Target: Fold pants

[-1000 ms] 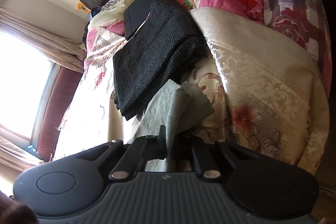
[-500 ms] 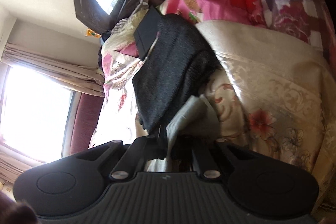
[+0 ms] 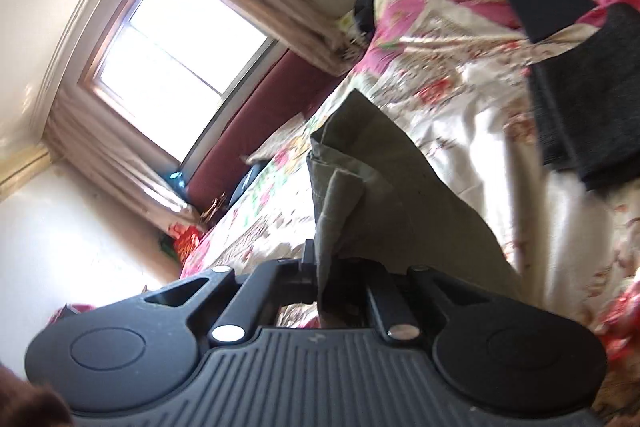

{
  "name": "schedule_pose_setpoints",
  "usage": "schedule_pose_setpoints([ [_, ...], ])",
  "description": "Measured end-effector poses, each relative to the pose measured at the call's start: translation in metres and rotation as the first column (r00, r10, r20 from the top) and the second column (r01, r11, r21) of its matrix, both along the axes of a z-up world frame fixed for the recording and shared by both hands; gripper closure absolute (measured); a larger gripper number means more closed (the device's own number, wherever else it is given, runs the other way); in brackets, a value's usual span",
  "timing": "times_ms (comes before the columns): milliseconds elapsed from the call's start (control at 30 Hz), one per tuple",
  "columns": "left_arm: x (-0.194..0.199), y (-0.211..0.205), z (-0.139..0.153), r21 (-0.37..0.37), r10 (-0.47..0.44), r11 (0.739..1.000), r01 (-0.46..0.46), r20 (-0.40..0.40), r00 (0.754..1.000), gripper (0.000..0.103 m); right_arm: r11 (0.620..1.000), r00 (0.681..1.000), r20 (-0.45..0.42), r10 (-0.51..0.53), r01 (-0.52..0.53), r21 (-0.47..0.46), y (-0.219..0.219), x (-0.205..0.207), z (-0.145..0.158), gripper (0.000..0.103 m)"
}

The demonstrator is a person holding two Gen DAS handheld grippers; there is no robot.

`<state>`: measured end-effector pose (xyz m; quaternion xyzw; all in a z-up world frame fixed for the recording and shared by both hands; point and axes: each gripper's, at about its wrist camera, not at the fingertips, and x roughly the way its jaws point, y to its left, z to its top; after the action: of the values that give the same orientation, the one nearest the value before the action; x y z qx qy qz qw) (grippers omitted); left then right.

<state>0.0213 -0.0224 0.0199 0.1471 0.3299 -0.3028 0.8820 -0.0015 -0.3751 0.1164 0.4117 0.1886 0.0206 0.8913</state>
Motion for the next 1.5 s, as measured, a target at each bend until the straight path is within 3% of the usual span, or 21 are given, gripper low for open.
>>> schedule_pose_setpoints([
  [167,0.001,0.057,0.001,-0.043,0.154,0.987,-0.155,-0.019,0.988,0.049,0.968,0.97,-0.053,0.239,-0.242,-0.064,0.101,0.062,-0.006,0.098],
  [267,0.001,0.086,-0.003,-0.052,0.242,0.969,-0.243,-0.028,0.97,0.049,0.923,0.924,-0.085,0.372,-0.378,-0.071,0.163,0.093,-0.016,0.098],
  [400,-0.002,0.128,-0.01,-0.122,0.338,0.93,-0.346,-0.086,0.937,0.047,0.844,0.848,-0.155,0.507,-0.525,-0.109,0.245,0.121,-0.035,0.098],
  [533,-0.011,0.155,-0.01,-0.185,0.385,0.897,-0.401,-0.119,0.915,0.044,0.768,0.775,-0.22,0.592,-0.625,-0.135,0.315,0.132,-0.055,0.098],
  [667,-0.013,0.173,-0.01,-0.235,0.406,0.872,-0.43,-0.145,0.902,0.042,0.686,0.728,-0.3,0.617,-0.684,-0.25,0.37,0.129,-0.065,0.096],
  [733,-0.015,0.183,-0.011,-0.255,0.421,0.854,-0.454,-0.173,0.89,0.042,0.634,0.679,-0.354,0.643,-0.731,-0.251,0.386,0.13,-0.075,0.094],
  [800,-0.016,0.187,-0.013,-0.245,0.426,0.852,-0.463,-0.19,0.884,0.042,0.612,0.648,-0.387,0.656,-0.757,-0.23,0.393,0.126,-0.084,0.093],
  [933,-0.023,0.189,-0.008,-0.24,0.441,0.849,-0.472,-0.172,0.881,0.038,0.621,0.644,-0.372,0.669,-0.758,-0.197,0.393,0.122,-0.083,0.091],
  [1000,-0.029,0.192,-0.007,-0.228,0.457,0.843,-0.487,-0.172,0.873,0.035,0.6,0.622,-0.347,0.702,-0.779,-0.183,0.39,0.118,-0.078,0.084],
  [1067,-0.034,0.196,-0.004,-0.223,0.47,0.837,-0.499,-0.172,0.866,0.035,0.577,0.602,-0.332,0.726,-0.796,-0.183,0.385,0.109,-0.073,0.069],
  [1100,-0.037,0.198,-0.002,-0.217,0.482,0.834,-0.507,-0.162,0.861,0.035,0.573,0.6,-0.326,0.731,-0.798,-0.185,0.382,0.107,-0.07,0.069],
  [1233,-0.053,0.201,0.011,-0.171,0.524,0.831,-0.53,-0.079,0.848,0.035,0.652,0.675,-0.28,0.683,-0.736,-0.182,0.342,0.098,-0.06,0.069],
  [1333,-0.051,0.193,0.021,-0.166,0.505,0.85,-0.5,-0.013,0.863,0.035,0.701,0.729,-0.288,0.621,-0.681,-0.214,0.308,0.101,-0.061,0.069],
  [1400,-0.04,0.182,0.024,-0.159,0.479,0.868,-0.47,0.019,0.878,0.035,0.707,0.741,-0.312,0.595,-0.667,-0.235,0.296,0.108,-0.067,0.069],
  [1500,-0.018,0.163,0.02,-0.153,0.42,0.9,-0.408,0.056,0.906,0.033,0.674,0.714,-0.336,0.614,-0.696,-0.247,0.296,0.123,-0.08,0.069],
])
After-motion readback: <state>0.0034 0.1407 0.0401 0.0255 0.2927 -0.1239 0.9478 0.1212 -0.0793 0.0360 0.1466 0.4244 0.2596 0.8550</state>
